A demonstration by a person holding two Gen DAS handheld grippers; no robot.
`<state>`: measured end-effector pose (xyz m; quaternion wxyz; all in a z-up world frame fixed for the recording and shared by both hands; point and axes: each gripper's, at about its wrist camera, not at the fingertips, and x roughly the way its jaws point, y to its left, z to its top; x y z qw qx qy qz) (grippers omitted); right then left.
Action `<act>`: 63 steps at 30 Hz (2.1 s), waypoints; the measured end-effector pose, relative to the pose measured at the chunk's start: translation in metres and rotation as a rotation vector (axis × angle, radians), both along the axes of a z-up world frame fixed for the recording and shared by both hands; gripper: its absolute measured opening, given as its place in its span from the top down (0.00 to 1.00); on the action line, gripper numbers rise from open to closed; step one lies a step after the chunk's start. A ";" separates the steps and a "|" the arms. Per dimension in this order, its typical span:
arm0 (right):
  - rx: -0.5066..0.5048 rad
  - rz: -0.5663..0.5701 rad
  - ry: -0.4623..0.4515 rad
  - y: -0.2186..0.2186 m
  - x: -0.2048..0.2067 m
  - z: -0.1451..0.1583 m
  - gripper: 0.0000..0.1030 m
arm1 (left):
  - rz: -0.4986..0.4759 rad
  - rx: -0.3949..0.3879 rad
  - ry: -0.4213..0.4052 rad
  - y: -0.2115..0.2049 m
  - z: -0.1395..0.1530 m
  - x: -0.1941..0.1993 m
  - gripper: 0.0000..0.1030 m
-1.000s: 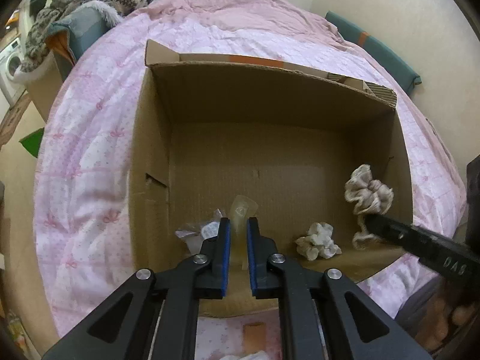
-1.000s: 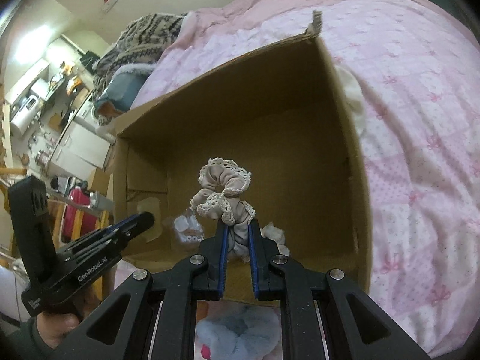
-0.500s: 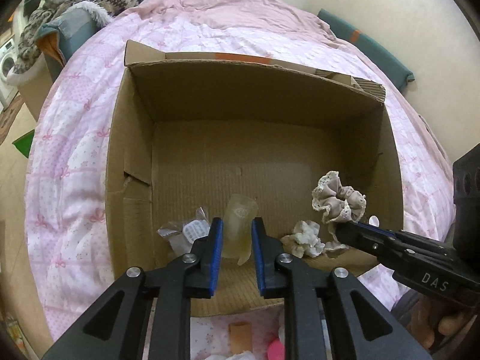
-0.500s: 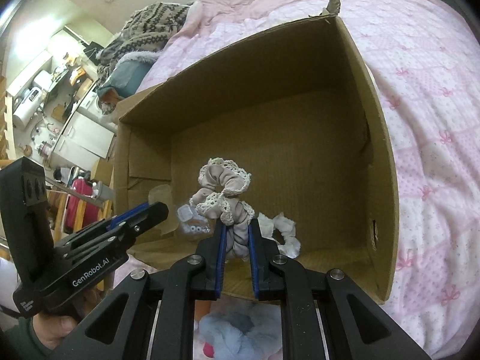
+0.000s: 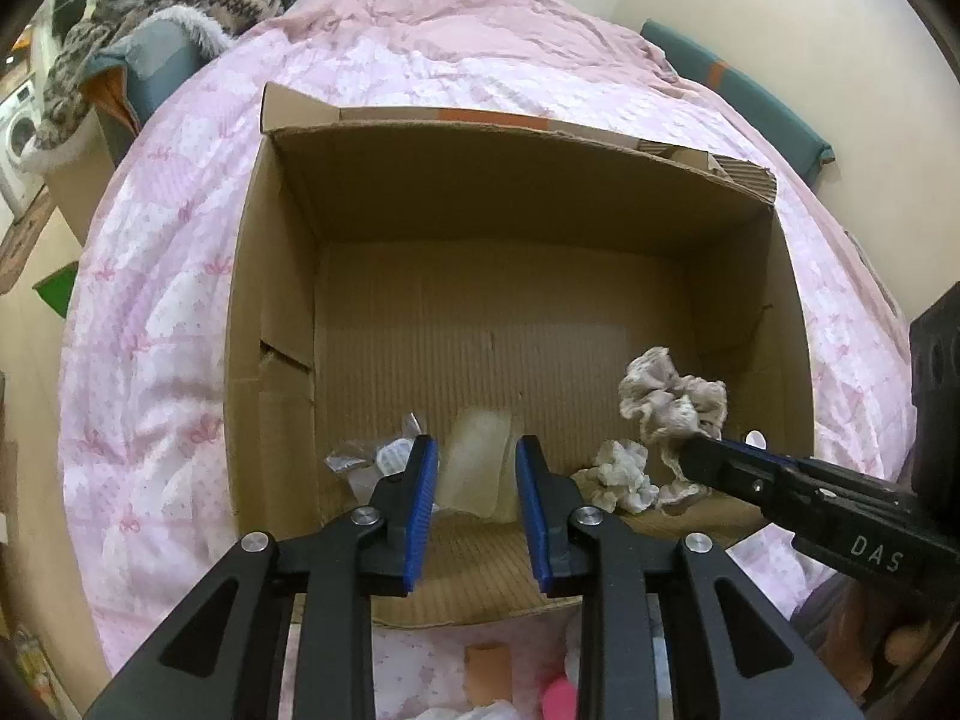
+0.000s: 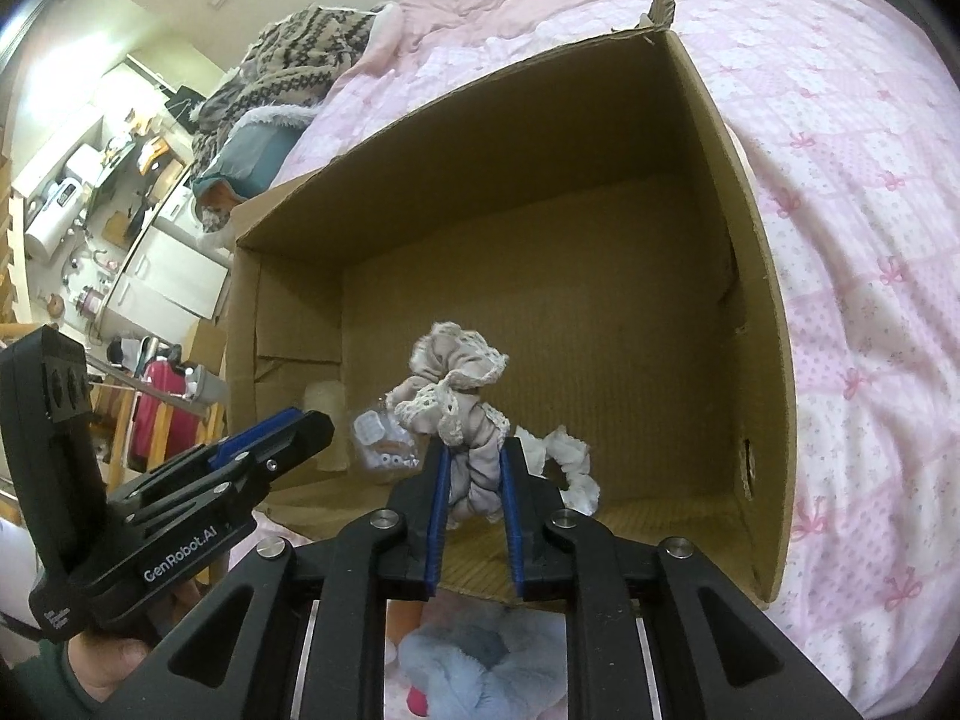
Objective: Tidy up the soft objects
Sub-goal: 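Open both tools to release the tissue item and scrunchie into the box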
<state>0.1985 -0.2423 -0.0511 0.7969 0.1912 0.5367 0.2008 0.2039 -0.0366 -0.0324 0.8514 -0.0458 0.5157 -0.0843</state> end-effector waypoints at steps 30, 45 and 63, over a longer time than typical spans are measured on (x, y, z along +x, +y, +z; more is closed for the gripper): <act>0.019 -0.090 -0.040 -0.020 -0.008 0.012 0.38 | 0.068 0.034 -0.064 0.016 0.024 -0.018 0.38; 0.004 -0.075 -0.057 -0.025 -0.047 0.027 0.38 | 0.134 0.056 -0.079 0.042 0.040 -0.066 0.38; -0.008 -0.079 -0.036 -0.022 -0.097 0.028 0.38 | 0.190 0.045 -0.060 0.058 0.040 -0.114 0.38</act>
